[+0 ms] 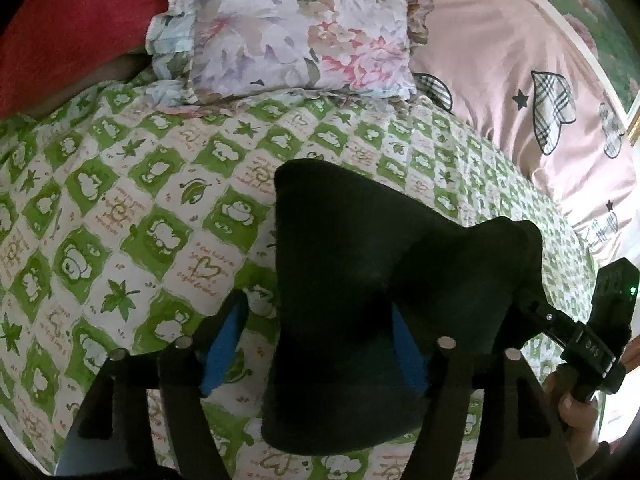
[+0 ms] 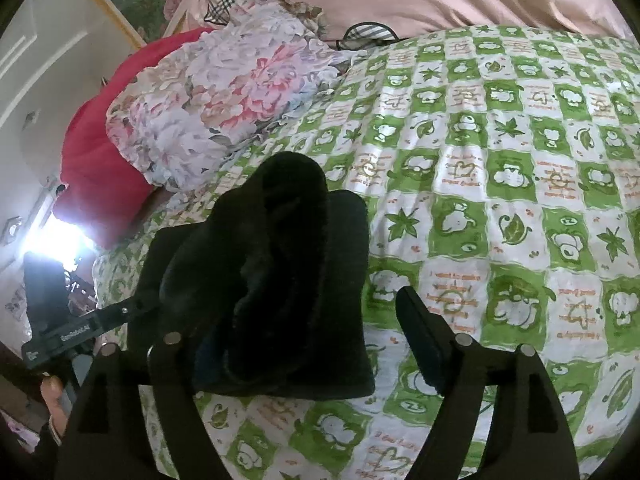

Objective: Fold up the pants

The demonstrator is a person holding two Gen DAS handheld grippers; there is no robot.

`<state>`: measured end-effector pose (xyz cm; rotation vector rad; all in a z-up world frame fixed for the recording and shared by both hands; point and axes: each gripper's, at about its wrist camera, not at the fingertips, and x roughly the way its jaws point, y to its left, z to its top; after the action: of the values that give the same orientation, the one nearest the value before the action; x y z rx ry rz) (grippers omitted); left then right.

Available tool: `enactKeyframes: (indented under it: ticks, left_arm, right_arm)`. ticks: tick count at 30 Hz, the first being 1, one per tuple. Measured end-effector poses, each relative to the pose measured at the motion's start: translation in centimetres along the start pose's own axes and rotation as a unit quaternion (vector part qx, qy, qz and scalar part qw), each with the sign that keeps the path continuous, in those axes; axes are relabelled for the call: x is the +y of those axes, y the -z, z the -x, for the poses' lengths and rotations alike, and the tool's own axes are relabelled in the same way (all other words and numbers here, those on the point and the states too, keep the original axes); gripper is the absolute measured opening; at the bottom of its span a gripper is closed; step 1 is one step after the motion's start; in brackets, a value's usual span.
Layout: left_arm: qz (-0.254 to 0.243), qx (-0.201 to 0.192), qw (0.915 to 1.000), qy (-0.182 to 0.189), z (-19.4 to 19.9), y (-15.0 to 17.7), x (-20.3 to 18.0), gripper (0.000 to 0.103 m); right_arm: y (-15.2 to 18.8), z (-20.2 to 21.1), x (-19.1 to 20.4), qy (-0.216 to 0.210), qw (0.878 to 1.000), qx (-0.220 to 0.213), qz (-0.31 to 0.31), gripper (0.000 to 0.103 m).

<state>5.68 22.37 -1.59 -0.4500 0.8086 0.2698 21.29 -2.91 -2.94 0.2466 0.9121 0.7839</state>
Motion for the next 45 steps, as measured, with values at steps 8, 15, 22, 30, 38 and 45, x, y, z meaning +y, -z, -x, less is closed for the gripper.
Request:
enactKeyframes:
  ticks: [8,15,22,30,38,45]
  left_arm:
    - [-0.003,-0.007,0.9999,-0.01,1.1,0.6,0.0,0.076]
    - [-0.022,-0.027,0.999,-0.029,2.9,1.3,-0.5,0.08]
    - [-0.041,-0.032,0.9978,-0.041,4.3,2.7,-1.1,0.081]
    - [-0.059,-0.047,0.9956,-0.054,5.9,3.6,-1.8,0.082]
    - [-0.093,-0.063,0.9901,-0.084,6.5,4.9,-3.1,0.084]
    - [-0.107,-0.072,0.9863,-0.104,5.8,6.1,-3.5,0.085]
  right_arm:
    - [0.3,1.1,0.6,0.018,1.0,-0.02,0.015,0.086]
    - [0.6,2.9,2.4,0.007,0.999,-0.041,0.033,0.086]
    - [1.4,4.3,5.2,0.005,0.995,-0.044,0.09,0.087]
    - [2.4,5.4,8.3,0.014,0.985,-0.044,0.165,0.094]
    - [4.1,5.4,8.9,0.029,0.98,-0.037,0.195,0.097]
    - [4.8,5.3,8.4,0.044,0.978,-0.041,0.199,0.097]
